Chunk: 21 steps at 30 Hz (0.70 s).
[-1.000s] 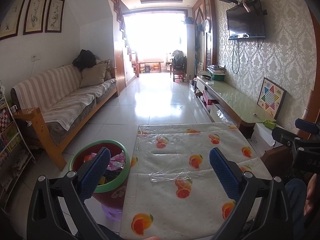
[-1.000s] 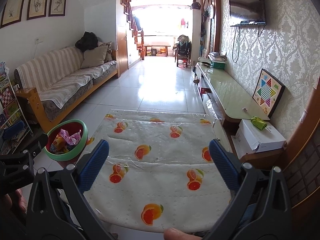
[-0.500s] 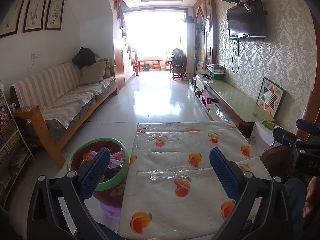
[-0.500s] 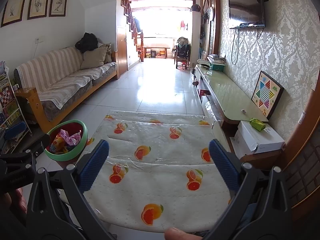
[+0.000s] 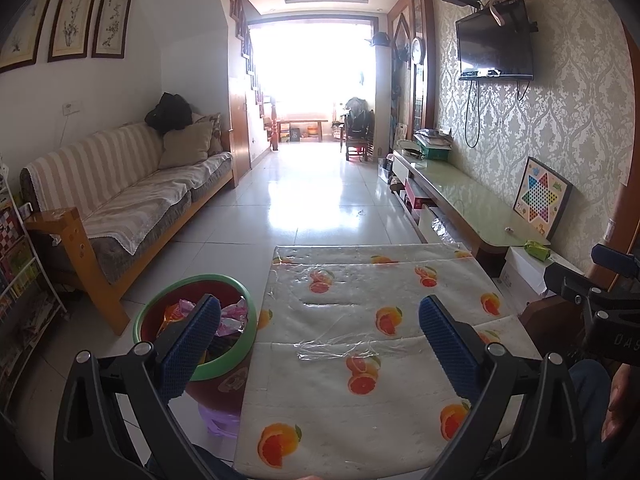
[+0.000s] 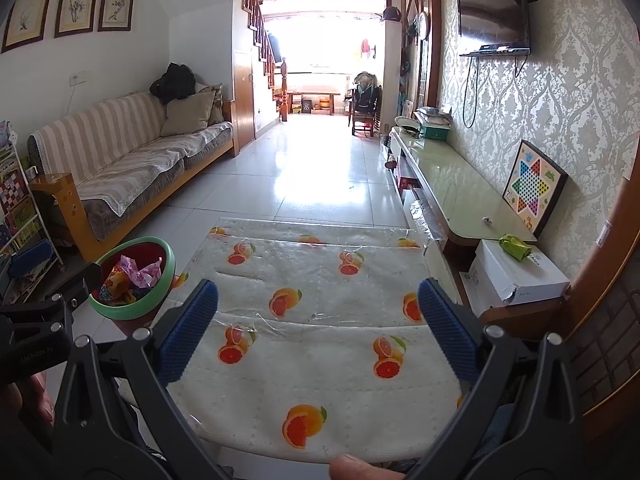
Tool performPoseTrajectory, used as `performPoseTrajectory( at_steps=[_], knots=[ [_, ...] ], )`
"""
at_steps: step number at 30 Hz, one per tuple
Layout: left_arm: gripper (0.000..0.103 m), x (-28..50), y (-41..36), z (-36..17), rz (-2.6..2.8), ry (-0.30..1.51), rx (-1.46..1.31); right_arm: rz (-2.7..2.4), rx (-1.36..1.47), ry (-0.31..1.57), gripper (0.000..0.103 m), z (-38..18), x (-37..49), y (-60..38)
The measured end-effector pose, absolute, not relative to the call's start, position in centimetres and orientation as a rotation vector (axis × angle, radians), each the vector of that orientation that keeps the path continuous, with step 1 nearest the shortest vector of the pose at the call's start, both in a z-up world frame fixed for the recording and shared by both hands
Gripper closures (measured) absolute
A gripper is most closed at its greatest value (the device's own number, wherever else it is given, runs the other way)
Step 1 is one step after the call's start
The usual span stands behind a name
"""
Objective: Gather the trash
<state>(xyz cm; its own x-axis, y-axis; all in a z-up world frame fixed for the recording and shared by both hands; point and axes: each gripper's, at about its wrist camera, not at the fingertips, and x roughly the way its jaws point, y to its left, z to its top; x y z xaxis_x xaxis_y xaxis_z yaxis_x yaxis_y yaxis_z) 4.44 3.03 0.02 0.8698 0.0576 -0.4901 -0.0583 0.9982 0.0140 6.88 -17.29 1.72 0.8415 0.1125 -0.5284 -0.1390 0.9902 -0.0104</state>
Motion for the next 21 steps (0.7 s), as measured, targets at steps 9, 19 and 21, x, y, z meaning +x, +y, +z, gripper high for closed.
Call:
performPoseTrajectory(
  at_steps=[9,19,21],
  knots=[
    [0.008,4.47,3.02,0.04,0.06,0.513,-0.002,0.134,-0.045,0.564,0.005,1.37,7.04,-17.28],
    [0.008,4.55,2.69,0.18,0.059,0.511,-0.006,0.136,-0.053,0.561,0.005,1.42,6.94,-17.13],
    [0.008,4.15,2.8,0.25,0.047,0.492,-0.022,0.137,-0.054,0.561,0.005,1.4,6.99,-17.13]
  ],
)
